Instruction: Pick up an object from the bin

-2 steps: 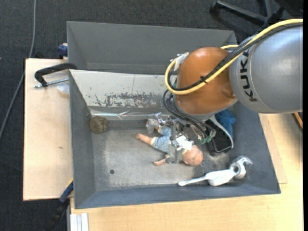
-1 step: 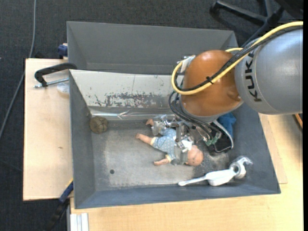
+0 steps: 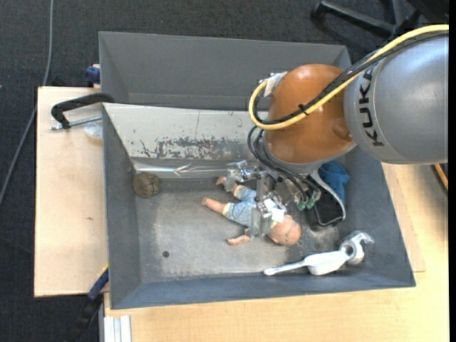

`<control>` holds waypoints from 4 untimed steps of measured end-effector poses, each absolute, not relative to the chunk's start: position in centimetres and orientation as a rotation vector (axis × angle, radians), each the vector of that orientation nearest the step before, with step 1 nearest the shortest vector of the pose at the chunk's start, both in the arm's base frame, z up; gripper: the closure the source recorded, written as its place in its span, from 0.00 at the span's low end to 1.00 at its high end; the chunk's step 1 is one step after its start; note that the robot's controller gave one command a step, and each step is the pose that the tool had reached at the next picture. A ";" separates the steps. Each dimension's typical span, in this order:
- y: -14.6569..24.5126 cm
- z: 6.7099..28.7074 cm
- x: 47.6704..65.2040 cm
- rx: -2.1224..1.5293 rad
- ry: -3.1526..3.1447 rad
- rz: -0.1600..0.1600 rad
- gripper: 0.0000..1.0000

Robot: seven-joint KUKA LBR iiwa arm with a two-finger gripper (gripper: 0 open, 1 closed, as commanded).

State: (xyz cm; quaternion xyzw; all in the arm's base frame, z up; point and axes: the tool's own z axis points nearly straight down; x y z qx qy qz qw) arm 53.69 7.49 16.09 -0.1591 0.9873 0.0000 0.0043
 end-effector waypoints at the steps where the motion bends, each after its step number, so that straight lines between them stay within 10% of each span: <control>1: 6.7 14.7 55.5 -0.752 3.035 0.002 0.00; 2: 5.7 10.1 56.3 -0.971 2.974 -0.004 0.00; 3: 4.1 7.2 57.3 -1.133 2.915 0.001 1.00; 4: 4.1 7.2 57.3 -1.133 2.915 0.002 1.00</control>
Offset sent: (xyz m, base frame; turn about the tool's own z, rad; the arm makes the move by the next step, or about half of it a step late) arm 0.0263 -0.0195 -0.0732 -0.3276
